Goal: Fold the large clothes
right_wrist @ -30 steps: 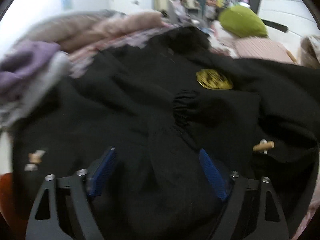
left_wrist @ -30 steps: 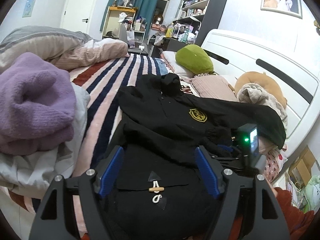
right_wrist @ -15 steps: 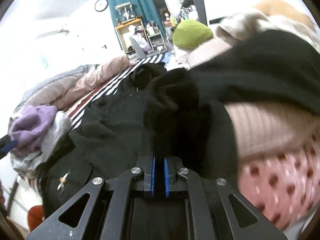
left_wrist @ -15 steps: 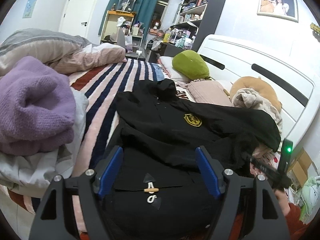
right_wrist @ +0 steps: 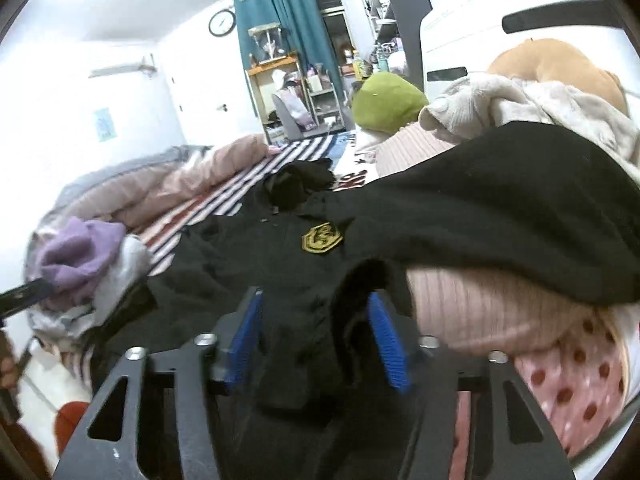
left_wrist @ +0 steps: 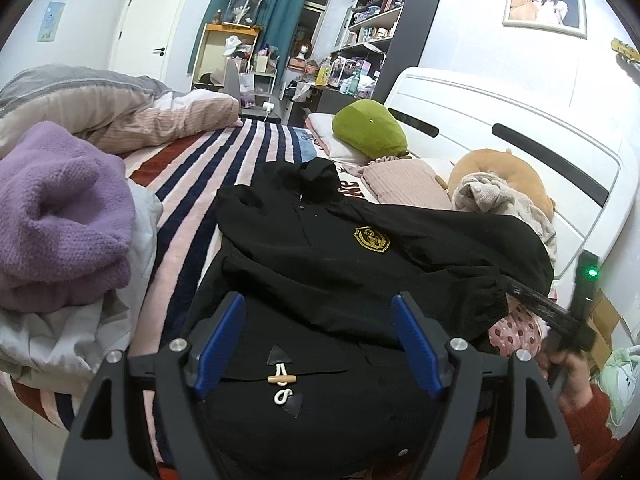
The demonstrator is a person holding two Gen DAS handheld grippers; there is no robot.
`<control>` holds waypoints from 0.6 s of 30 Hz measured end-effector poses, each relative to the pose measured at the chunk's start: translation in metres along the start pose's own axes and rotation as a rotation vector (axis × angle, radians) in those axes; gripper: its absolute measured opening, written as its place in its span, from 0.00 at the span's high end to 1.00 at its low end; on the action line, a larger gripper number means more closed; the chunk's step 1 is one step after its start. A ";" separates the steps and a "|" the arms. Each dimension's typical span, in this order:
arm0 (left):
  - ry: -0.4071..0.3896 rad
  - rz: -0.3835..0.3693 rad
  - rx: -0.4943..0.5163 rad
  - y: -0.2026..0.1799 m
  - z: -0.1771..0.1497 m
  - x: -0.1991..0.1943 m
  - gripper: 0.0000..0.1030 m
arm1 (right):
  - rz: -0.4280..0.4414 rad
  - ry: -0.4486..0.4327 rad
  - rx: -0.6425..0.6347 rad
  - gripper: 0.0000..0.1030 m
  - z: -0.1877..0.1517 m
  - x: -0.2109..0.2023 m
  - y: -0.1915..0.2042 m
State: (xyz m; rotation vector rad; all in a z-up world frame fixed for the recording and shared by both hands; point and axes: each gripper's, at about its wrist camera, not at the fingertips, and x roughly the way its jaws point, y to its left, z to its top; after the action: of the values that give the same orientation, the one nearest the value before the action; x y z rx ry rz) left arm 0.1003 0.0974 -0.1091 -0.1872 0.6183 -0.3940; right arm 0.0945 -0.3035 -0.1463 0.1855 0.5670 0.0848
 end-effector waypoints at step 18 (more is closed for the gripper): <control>0.003 0.010 0.016 -0.010 0.006 0.007 0.25 | -0.036 -0.011 0.253 0.44 -0.013 -0.021 -0.092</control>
State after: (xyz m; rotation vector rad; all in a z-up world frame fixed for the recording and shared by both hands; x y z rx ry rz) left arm 0.1066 0.0860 -0.1053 -0.1679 0.6182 -0.3894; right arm 0.0726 -0.3940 -0.1647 0.4212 0.5692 -0.0233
